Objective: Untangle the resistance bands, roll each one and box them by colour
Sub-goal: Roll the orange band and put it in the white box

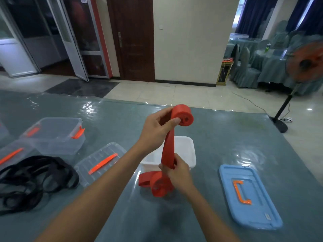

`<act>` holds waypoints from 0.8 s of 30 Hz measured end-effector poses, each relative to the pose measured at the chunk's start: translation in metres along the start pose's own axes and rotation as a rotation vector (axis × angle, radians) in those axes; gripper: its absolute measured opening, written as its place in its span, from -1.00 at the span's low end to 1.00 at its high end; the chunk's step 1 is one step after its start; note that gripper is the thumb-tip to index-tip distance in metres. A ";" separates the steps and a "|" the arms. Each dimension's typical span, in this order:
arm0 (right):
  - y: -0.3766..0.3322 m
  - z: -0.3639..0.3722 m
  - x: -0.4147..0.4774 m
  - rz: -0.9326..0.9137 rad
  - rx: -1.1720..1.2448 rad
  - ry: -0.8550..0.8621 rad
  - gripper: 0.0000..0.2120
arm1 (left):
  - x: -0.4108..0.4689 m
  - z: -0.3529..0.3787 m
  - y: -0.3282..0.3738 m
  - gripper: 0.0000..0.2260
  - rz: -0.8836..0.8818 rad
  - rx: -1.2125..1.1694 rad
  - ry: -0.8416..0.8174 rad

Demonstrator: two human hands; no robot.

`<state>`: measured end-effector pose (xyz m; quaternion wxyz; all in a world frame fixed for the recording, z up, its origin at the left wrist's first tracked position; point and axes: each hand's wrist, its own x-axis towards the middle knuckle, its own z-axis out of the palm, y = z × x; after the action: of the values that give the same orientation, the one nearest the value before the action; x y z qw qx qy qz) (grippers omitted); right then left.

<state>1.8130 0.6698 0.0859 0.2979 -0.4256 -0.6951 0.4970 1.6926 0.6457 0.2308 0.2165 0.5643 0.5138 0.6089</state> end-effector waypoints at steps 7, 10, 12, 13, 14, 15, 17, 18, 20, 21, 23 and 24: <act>-0.063 -0.066 0.015 -0.177 0.107 0.135 -0.60 | 0.013 -0.051 0.005 -0.76 0.047 -0.080 0.071; -0.119 -0.093 0.015 -0.332 0.247 0.129 -0.56 | 0.014 -0.056 0.001 -0.75 0.045 -0.122 0.044; -0.144 -0.098 0.017 -0.390 0.197 0.062 -0.56 | 0.013 -0.054 -0.002 -0.72 0.049 -0.137 0.030; -0.150 -0.098 0.019 -0.392 0.154 0.017 -0.58 | 0.012 -0.053 -0.005 -0.73 0.044 -0.152 0.040; -0.151 -0.097 0.020 -0.369 0.119 -0.035 -0.61 | 0.012 -0.055 -0.007 -0.74 0.033 -0.175 0.061; -0.148 -0.096 0.022 -0.314 0.080 -0.086 -0.65 | 0.013 -0.059 -0.011 -0.75 0.020 -0.196 0.094; -0.127 -0.091 0.025 -0.146 -0.037 -0.180 -0.78 | 0.015 -0.071 -0.020 -0.79 0.002 -0.233 0.154; -0.111 -0.087 0.025 -0.067 -0.143 -0.213 -0.88 | 0.016 -0.077 -0.024 -0.80 -0.011 -0.256 0.172; -0.078 -0.074 0.024 0.042 -0.321 -0.246 -0.79 | 0.014 -0.085 -0.030 -0.81 -0.022 -0.281 0.175; -0.065 -0.063 0.022 0.079 -0.325 -0.254 -0.78 | 0.012 -0.086 -0.034 -0.80 -0.018 -0.264 0.153; -0.045 -0.040 0.018 0.115 -0.273 -0.231 -0.80 | 0.003 -0.086 -0.045 -0.78 -0.025 -0.225 0.100; -0.037 -0.030 0.016 0.122 -0.267 -0.214 -0.76 | -0.001 -0.086 -0.052 -0.77 -0.046 -0.230 0.085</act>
<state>1.8192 0.6920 0.1304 0.1324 -0.4472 -0.7556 0.4598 1.5981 0.6311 0.1995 0.2716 0.4974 0.4623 0.6820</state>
